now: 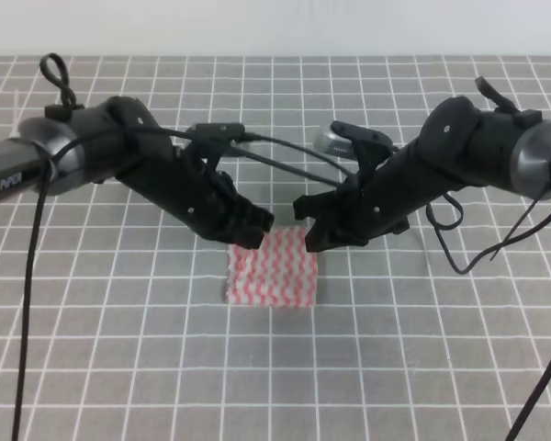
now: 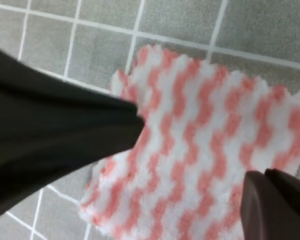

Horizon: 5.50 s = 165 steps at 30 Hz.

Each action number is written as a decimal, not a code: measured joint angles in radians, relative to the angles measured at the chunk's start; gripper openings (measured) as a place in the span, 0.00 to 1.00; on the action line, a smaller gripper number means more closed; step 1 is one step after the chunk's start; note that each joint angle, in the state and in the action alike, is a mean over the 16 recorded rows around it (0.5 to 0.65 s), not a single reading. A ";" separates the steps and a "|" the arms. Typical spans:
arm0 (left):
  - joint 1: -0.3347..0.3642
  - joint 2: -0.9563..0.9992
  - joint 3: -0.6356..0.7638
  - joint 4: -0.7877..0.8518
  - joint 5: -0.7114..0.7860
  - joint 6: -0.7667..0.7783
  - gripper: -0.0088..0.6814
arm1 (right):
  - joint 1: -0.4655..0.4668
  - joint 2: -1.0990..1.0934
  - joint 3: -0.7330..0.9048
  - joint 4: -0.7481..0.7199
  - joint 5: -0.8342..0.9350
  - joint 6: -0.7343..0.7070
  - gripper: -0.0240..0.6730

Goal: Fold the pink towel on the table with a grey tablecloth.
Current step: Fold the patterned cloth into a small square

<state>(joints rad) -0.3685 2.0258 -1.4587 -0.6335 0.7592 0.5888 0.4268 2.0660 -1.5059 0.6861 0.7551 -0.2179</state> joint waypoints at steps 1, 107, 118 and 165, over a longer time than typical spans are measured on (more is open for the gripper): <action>0.000 0.004 -0.004 0.014 0.008 -0.007 0.01 | 0.000 0.003 0.000 0.000 0.000 0.000 0.01; -0.015 -2.055 1.447 0.198 -0.652 -0.153 0.01 | -0.061 -1.686 1.228 -0.206 -0.649 -0.079 0.01; -0.016 -2.057 1.480 0.195 -0.602 -0.153 0.01 | -0.062 -1.700 1.260 -0.223 -0.687 -0.130 0.01; -0.015 -2.052 1.474 0.195 -0.592 -0.154 0.01 | -0.353 -2.087 1.520 -0.400 -0.672 -0.053 0.01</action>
<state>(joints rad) -0.3834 -0.0263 0.0153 -0.4387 0.1669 0.4350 0.0740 -0.0213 0.0142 0.2863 0.0833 -0.2710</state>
